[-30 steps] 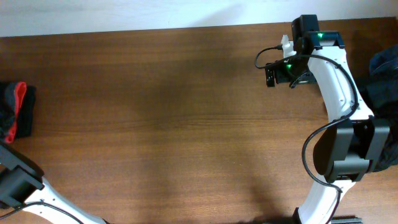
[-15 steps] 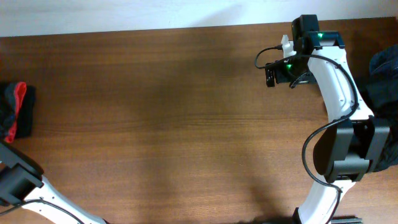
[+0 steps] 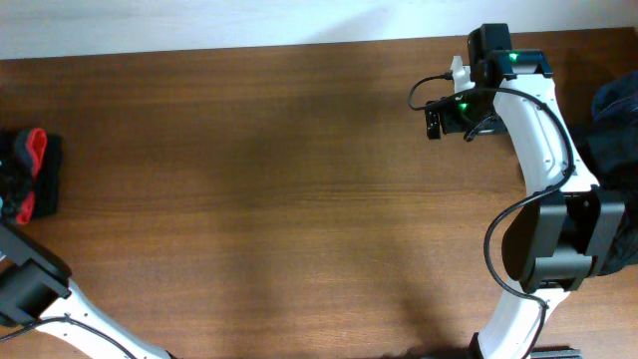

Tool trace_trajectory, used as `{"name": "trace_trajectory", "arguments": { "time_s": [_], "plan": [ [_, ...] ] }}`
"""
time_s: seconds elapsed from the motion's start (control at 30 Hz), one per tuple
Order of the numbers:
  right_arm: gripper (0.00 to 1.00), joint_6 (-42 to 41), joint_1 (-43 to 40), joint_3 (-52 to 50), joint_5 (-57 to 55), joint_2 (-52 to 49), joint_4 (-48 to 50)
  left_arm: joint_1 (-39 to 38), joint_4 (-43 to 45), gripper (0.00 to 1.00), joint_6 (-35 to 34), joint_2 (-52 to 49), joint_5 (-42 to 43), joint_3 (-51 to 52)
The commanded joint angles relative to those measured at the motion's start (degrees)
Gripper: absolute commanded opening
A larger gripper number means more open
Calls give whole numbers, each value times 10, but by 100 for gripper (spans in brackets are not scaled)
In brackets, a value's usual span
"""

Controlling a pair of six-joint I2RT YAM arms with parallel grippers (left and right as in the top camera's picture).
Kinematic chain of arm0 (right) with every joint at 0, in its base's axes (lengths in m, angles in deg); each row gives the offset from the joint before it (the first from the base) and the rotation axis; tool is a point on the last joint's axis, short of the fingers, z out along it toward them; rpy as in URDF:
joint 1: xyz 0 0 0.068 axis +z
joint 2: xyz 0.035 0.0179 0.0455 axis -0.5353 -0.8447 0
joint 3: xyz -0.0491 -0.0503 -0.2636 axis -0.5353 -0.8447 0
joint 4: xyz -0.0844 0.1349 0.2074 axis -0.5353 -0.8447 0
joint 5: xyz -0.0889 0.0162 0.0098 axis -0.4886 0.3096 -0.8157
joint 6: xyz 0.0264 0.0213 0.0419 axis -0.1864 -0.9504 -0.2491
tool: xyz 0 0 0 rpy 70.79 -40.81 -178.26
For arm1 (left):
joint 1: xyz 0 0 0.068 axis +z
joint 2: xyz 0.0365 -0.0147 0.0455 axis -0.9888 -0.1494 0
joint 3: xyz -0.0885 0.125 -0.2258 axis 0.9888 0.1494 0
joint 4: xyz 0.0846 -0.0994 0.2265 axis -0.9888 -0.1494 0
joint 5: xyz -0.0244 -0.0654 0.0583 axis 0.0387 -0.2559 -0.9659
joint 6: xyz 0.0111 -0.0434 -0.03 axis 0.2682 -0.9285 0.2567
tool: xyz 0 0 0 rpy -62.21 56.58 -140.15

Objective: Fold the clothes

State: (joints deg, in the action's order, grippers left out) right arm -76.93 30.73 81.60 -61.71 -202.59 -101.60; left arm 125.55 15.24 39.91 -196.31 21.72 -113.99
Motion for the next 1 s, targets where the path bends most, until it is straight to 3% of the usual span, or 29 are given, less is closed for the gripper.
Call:
{"name": "trace_trajectory", "arguments": {
  "time_s": [0.0, 0.97],
  "plan": [
    [99, 0, 2, -3, -7, 10, 0, -31, -18, 15, -4, -16, 38, 3],
    [99, -1, 2, -3, -7, 9, 0, -51, -104, 14, 23, -14, 38, 3]
  ]
}}
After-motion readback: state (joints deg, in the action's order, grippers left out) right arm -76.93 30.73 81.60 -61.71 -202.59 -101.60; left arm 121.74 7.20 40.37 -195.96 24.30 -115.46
